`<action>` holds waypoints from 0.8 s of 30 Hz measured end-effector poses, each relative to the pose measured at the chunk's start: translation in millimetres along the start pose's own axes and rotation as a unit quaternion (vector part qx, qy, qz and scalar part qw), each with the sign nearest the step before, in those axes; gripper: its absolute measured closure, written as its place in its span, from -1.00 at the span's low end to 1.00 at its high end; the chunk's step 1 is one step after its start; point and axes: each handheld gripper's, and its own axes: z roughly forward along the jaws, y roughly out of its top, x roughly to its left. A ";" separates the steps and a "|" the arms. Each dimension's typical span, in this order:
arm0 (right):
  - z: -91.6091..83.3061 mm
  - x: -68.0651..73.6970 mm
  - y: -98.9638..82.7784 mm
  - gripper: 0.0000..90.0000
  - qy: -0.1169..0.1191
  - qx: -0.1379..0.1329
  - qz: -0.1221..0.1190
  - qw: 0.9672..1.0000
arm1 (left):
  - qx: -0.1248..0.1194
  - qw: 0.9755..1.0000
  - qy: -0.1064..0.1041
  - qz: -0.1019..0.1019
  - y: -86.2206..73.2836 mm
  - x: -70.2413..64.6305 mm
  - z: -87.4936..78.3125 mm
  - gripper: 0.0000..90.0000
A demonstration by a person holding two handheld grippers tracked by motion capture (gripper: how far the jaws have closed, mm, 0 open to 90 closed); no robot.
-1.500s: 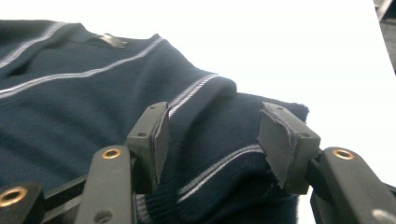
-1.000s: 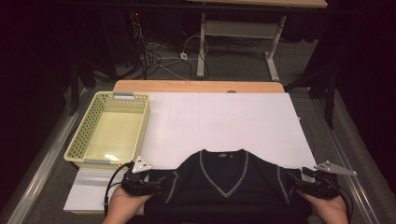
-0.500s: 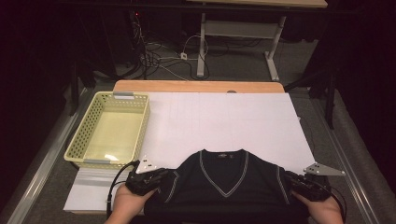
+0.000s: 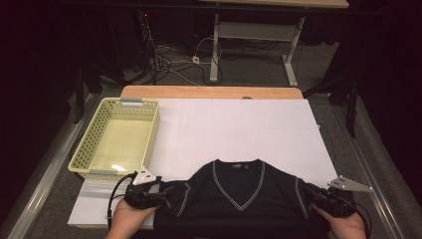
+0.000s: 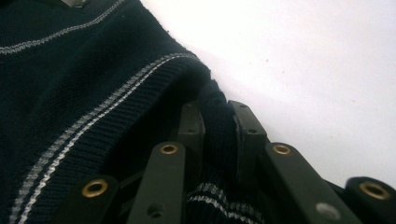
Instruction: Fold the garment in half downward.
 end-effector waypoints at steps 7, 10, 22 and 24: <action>1.2 -0.3 0.8 0.72 -0.002 0.002 -0.005 1.000 | 0.007 1.000 0.011 -0.001 3.1 -1.4 3.2 -0.30; 1.5 0.3 1.0 0.72 -0.003 0.003 -0.004 1.000 | 0.004 1.000 -0.003 0.000 3.6 -0.8 3.3 -0.05; -13.9 -4.2 12.6 0.80 -0.025 -0.033 -0.002 0.999 | -0.049 0.998 -0.012 0.021 30.0 -11.8 -14.6 0.80; -22.1 -6.1 22.6 0.81 -0.031 -0.044 -0.008 0.998 | -0.061 0.998 0.001 0.030 42.6 -15.0 -23.7 0.81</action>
